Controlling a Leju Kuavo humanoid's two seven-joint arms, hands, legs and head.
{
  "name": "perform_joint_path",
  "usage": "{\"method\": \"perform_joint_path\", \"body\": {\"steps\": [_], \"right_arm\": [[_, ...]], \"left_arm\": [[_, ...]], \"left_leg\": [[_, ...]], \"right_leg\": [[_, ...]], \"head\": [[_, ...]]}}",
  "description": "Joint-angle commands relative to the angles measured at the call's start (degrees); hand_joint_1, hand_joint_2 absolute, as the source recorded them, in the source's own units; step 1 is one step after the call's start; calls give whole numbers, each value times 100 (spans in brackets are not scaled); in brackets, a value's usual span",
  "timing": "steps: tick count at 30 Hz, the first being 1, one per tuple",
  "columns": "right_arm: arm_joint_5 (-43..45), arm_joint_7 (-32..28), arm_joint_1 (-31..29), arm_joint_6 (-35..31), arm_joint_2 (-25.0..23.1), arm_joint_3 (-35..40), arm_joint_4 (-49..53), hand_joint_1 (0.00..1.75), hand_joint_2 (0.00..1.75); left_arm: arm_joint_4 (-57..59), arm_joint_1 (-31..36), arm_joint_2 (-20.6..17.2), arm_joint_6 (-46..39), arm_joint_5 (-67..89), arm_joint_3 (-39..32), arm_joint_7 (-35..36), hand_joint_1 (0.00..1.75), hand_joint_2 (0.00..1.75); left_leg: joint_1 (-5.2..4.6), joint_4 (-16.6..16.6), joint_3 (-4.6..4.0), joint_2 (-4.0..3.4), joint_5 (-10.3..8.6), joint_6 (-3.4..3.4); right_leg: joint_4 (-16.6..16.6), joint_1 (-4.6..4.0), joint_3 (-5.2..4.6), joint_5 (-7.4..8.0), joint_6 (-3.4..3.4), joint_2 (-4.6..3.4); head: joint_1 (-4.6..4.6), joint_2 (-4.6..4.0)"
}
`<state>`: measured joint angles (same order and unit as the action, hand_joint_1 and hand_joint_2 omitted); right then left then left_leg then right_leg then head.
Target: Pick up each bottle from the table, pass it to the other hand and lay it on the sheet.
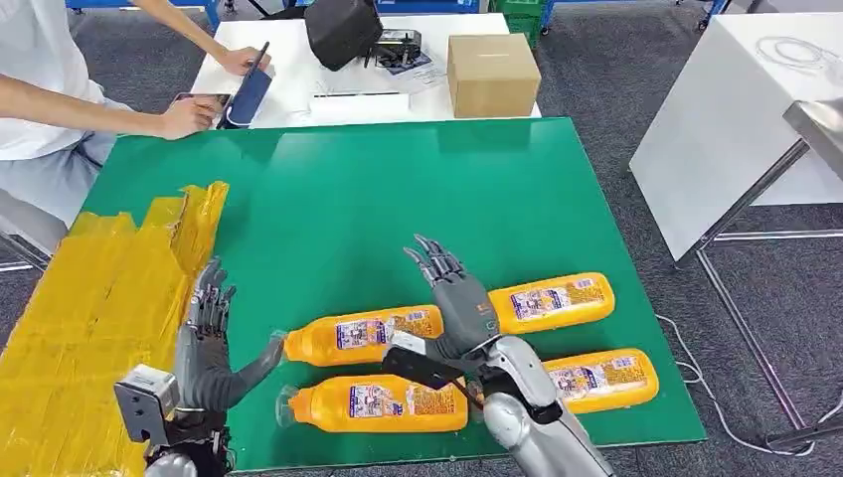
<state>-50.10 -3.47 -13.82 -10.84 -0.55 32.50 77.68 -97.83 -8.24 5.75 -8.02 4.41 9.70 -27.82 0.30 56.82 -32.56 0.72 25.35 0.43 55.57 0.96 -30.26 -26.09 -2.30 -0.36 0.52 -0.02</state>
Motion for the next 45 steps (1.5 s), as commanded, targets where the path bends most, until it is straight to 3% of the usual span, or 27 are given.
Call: {"method": "perform_joint_path", "body": {"steps": [1,7,15,33,45], "right_arm": [[-43,55,-553,32,22,362,-900,0,175],[-157,94,-603,93,32,462,-983,0,175],[-344,205,-1246,422,-231,857,-2151,0,175],[-223,114,-1985,896,-533,1489,-3616,0,175],[-696,791,-2382,829,-783,1825,-4467,0,175]], "left_arm": [[140,187,50,21,-31,-167,39,0,175],[131,182,52,35,-37,-158,39,0,175],[269,380,36,79,-71,-97,47,0,175],[578,649,9,92,-125,42,46,0,175],[692,771,32,82,-132,52,70,0,175]], "left_leg": [[5,-3,18,-11,7,1],[1,-2,7,-6,3,1],[1,-3,8,-12,-1,1],[3,-2,14,-13,0,-1],[3,-1,15,-5,2,-1]], "right_leg": [[-10,-7,21,-3,10,-3],[-4,-2,8,-1,5,-2],[-4,-3,6,3,6,-7],[-4,-5,12,2,9,-5],[-3,-5,16,-2,8,4]], "head": [[-2,0],[-2,0],[0,0],[0,0],[-2,0]]}}
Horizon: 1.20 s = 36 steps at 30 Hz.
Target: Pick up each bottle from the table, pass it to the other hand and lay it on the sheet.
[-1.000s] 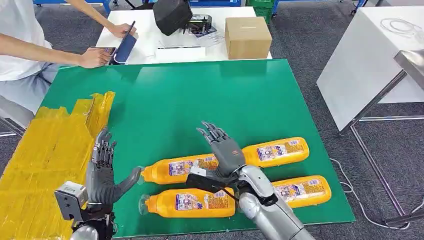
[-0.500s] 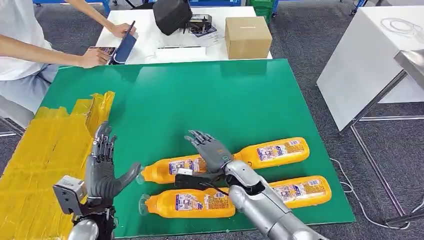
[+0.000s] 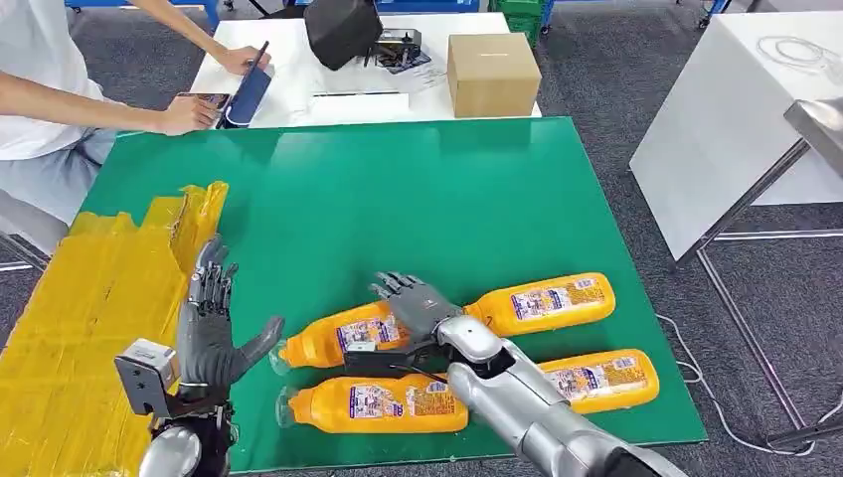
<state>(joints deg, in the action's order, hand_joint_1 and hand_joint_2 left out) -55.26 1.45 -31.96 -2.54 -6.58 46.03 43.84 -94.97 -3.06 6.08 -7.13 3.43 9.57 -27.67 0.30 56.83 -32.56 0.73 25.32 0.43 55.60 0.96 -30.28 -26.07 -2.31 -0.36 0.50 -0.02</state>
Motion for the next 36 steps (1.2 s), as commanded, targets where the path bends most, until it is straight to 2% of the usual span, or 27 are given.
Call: {"method": "perform_joint_path", "body": {"steps": [1,2,3,4,5,6,7,9,10,13,18,20,21,23,25,27,29,34,36], "right_arm": [[-201,343,-595,-22,-204,449,-1160,2,175],[-207,348,-601,-37,-217,431,-1193,30,175],[-207,348,-601,-37,-217,431,-1193,30,175],[-218,345,-607,-46,-220,423,-1219,113,175],[-225,338,-612,-51,-229,409,-1235,143,175],[-229,333,-613,-60,-234,397,-1241,150,175],[-230,326,-608,-76,-237,382,-1236,164,175],[-230,305,-601,-95,-240,364,-1224,162,175],[-229,298,-593,-101,-242,349,-1215,169,175],[-242,301,-564,-174,-242,311,-1175,175,175],[-265,355,-473,-465,-218,189,-1014,175,175],[-208,464,-339,-931,-174,-48,-735,175,175],[-315,620,-57,-1569,-57,-382,-149,175,175],[62,363,489,-1989,125,-967,915,175,175],[-27,297,856,-1721,300,-1289,1664,175,175],[848,-361,1300,-2145,224,-1884,2261,175,175],[998,-575,1539,-2619,209,-2290,2519,175,175],[1461,-1006,1734,-2849,156,-2729,2645,175,175],[2025,-1341,1893,-2730,58,-2906,2851,175,175]], "left_arm": [[422,263,8,-5,-31,61,60,0,175],[422,263,13,-5,-29,61,63,0,175],[422,263,13,-5,-29,61,63,0,175],[418,264,13,-4,-27,73,66,0,175],[419,263,11,0,-22,73,70,0,175],[418,263,12,1,-20,74,72,0,175],[415,261,11,1,-18,74,73,0,175],[412,259,12,0,-15,79,75,0,175],[405,252,15,-1,-14,84,77,0,175],[388,232,21,-2,-8,86,81,0,175],[332,171,29,-2,4,79,88,0,175],[259,111,26,-1,24,72,96,0,175],[81,-47,15,14,153,92,173,0,175],[-76,-212,3,35,261,173,206,0,175],[-107,-272,-4,18,268,253,206,0,175],[-57,-265,-59,6,300,357,214,0,175],[76,-197,-117,45,315,510,244,0,175],[173,-117,-154,47,390,753,227,0,175],[168,-72,-200,69,345,844,245,0,175]], "left_leg": [[1,-2,13,-5,3,-1],[-2,-3,9,-4,1,0],[3,-1,13,-5,4,-1],[1,-2,10,-4,2,-1],[0,-2,9,-1,1,0],[8,1,21,-6,7,-2],[2,-1,9,2,1,0],[1,-2,12,0,2,0],[-2,-3,6,1,-1,1],[-2,-3,6,3,-1,1],[4,-2,16,2,4,-1],[1,-3,11,2,2,0],[1,-2,7,3,1,0],[1,-1,5,2,3,1],[5,0,8,12,7,1],[2,-1,4,16,5,1],[2,-1,3,23,4,2],[2,-1,-2,23,2,1],[-2,-1,-8,16,0,2]], "right_leg": [[-4,-3,14,-2,8,2],[-2,0,8,-1,5,1],[-4,-5,16,-2,9,3],[-4,-3,11,-1,7,4],[-4,-2,10,-2,6,6],[-9,-12,27,-4,14,8],[-4,-3,13,-2,6,10],[-5,-3,14,-3,7,8],[-3,1,6,-1,3,7],[-3,1,7,-2,4,8],[-8,-6,21,-4,10,12],[-6,-2,13,-3,6,9],[-5,-2,9,-3,5,9],[-5,-3,8,-4,5,8],[-10,-7,17,-9,6,20],[-7,-3,11,-9,4,22],[-8,-2,12,-10,6,30],[-9,-2,8,-6,8,27],[-5,2,-4,-3,6,18]], "head": [[2,0],[0,0],[2,0],[0,0],[0,0],[0,0],[0,0],[0,0],[0,0],[0,0],[2,0],[2,0],[0,0],[0,0],[0,0],[2,0],[2,0],[0,0],[0,0]]}}
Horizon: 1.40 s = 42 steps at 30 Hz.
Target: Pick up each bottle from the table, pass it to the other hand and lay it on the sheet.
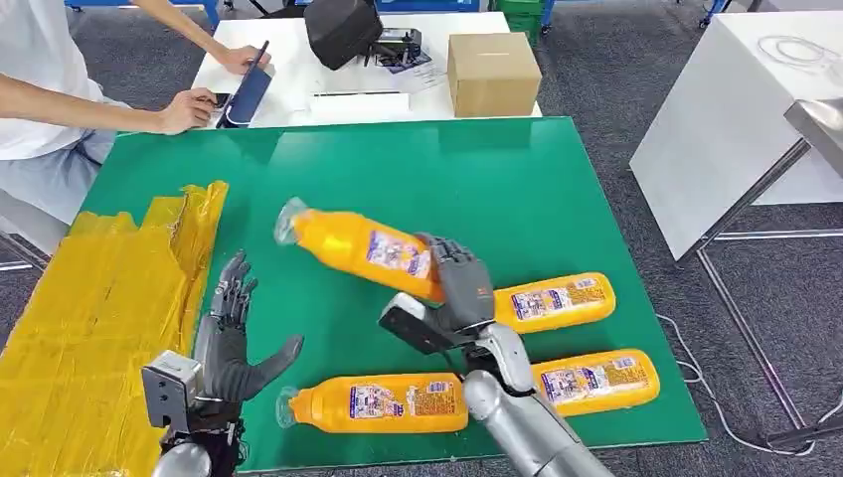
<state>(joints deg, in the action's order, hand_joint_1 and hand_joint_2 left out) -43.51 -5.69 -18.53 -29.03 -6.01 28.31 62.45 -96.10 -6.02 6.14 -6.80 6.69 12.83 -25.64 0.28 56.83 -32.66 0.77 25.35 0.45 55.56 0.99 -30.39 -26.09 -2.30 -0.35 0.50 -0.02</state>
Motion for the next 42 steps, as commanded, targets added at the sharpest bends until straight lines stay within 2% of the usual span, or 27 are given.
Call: {"method": "perform_joint_path", "body": {"steps": [1,2,7,10,13,15,17,18,20,24,25,27,38,42], "right_arm": [[863,-637,566,-78,6,-1140,993,175,175],[1408,-891,645,309,-38,-1159,1112,175,175],[1416,-893,671,322,-39,-1155,1114,175,175],[2429,-1293,699,1481,25,-944,1158,175,175],[2833,-1447,621,2195,7,-607,954,175,175],[2867,-1473,553,2362,-34,-384,765,175,175],[2854,-1477,518,2415,-78,-210,618,171,175],[2834,-1475,500,2446,-104,-99,529,175,175],[2753,-1474,479,2426,-111,38,450,164,175],[2669,-1478,490,2430,-132,214,416,168,175],[2553,-1471,474,2401,-111,305,411,164,175],[2455,-1436,441,2411,-118,463,337,169,175],[2445,-1430,440,2410,-128,483,321,169,175],[2327,-1375,350,2363,-189,634,-1,173,175]], "left_arm": [[282,235,-205,38,15,522,46,0,175],[305,281,-245,102,-58,577,101,0,175],[336,318,-252,109,-68,586,109,0,175],[505,555,-396,545,-460,795,310,0,175],[618,878,-444,778,-739,999,387,0,175],[594,1022,-468,800,-789,1099,411,0,175],[543,1093,-469,803,-832,1151,444,0,175],[512,1116,-474,810,-869,1172,482,0,175],[495,1127,-486,809,-885,1202,501,0,175],[552,1136,-491,801,-899,1229,532,0,175],[573,1139,-486,797,-905,1228,539,0,175],[609,1158,-477,795,-923,1233,553,0,175],[612,1163,-476,795,-923,1234,554,0,175],[646,1226,-470,804,-956,1255,581,0,175]], "left_leg": [[1,0,7,11,0,-1],[0,-3,7,9,-1,-1],[2,-3,18,2,4,-3],[3,-2,18,6,3,-2],[3,-3,17,5,-1,-2],[0,-3,7,-1,-3,-1],[2,-2,11,-5,-2,-2],[6,-2,21,-10,2,-3],[2,-4,15,-11,0,-2],[3,-6,21,-11,3,-2],[7,-7,33,-17,7,-3],[4,-6,28,-13,5,-2],[2,-4,18,-9,1,-1],[6,-6,24,-12,3,-3]], "right_leg": [[-3,-3,15,-4,8,19],[-4,-3,12,-2,6,15],[-5,-6,22,-4,8,10],[-4,-7,23,-4,9,14],[-5,-7,22,-2,8,16],[-1,-3,8,2,4,7],[-2,-5,14,2,5,3],[-5,-10,24,1,10,1],[-3,-5,18,2,5,-3],[-6,-7,25,0,7,-2],[-11,-11,37,-2,12,-4],[-8,-8,31,-1,9,-2],[-4,-5,21,0,7,1],[-8,-9,28,0,10,0]], "head": [[2,0],[2,0],[2,0],[2,0],[0,0],[2,0],[0,0],[2,0],[2,0],[0,0],[2,0],[2,0],[0,0],[0,0]]}}
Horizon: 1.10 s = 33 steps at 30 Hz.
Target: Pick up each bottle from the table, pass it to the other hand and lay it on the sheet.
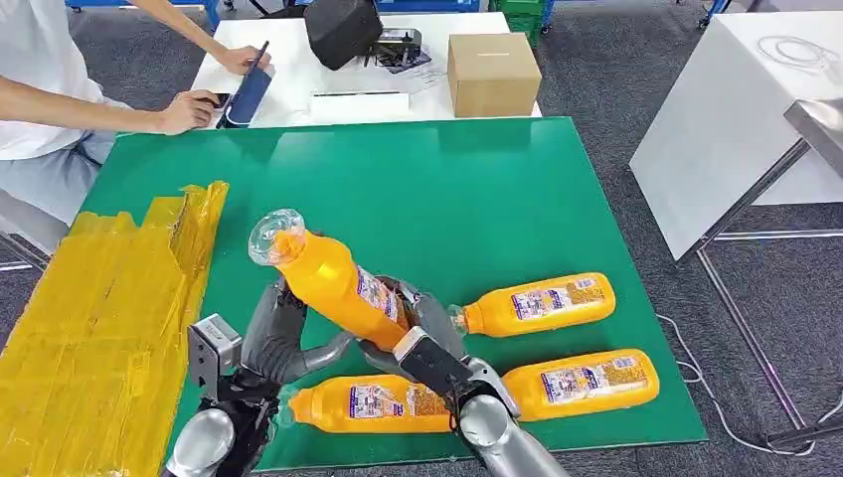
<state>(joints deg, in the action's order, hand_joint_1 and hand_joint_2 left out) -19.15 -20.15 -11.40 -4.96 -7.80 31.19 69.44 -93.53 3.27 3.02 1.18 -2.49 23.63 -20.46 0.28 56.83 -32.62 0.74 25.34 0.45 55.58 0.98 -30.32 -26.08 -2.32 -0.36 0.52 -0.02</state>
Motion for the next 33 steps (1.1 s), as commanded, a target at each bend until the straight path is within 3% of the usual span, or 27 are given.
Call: {"method": "perform_joint_path", "body": {"steps": [1,7,9,11,12,13,14,15,33], "right_arm": [[-152,53,-370,-75,-35,404,-775,173,175],[-202,31,-421,-129,-46,512,-912,171,175],[-200,25,-422,-152,-23,521,-882,175,175],[-207,23,-420,-165,-11,532,-860,173,175],[-211,22,-419,-165,-12,543,-852,175,175],[-228,21,-418,-174,-10,558,-849,175,175],[-247,23,-419,-190,-8,568,-849,175,175],[-255,26,-416,-193,-11,584,-854,175,175],[-242,7,-347,-357,24,556,-696,175,175]], "left_arm": [[404,323,-155,6,-51,178,74,0,175],[478,348,-118,6,-256,105,108,3,175],[498,364,-136,4,-273,108,107,35,175],[507,372,-141,4,-283,113,109,38,175],[525,376,-140,6,-292,113,114,51,175],[543,376,-128,3,-326,101,128,75,175],[551,376,-120,3,-348,94,138,145,175],[567,379,-113,6,-388,78,149,171,175],[539,331,-100,-30,-581,-40,153,175,175]], "left_leg": [[5,-6,19,-9,4,-3],[5,-5,18,-8,3,-2],[5,-5,18,-8,3,-1],[5,-4,18,-7,3,-1],[5,-3,15,-5,3,0],[2,-4,11,-4,1,0],[1,-4,8,-3,0,0],[9,-3,24,-9,7,-1],[2,-3,10,-3,2,-1]], "right_leg": [[-9,-7,20,-1,10,0],[-9,-7,17,0,9,1],[-9,-7,19,-1,9,1],[-9,-7,19,-1,9,2],[-9,-8,17,-1,8,3],[-6,-3,12,-1,5,2],[-5,-1,8,0,5,3],[-12,-12,29,-3,13,4],[-5,-3,11,-1,6,3]], "head": [[-2,0],[0,0],[0,0],[0,0],[-2,0],[0,0],[-2,0],[0,0],[-2,0]]}}
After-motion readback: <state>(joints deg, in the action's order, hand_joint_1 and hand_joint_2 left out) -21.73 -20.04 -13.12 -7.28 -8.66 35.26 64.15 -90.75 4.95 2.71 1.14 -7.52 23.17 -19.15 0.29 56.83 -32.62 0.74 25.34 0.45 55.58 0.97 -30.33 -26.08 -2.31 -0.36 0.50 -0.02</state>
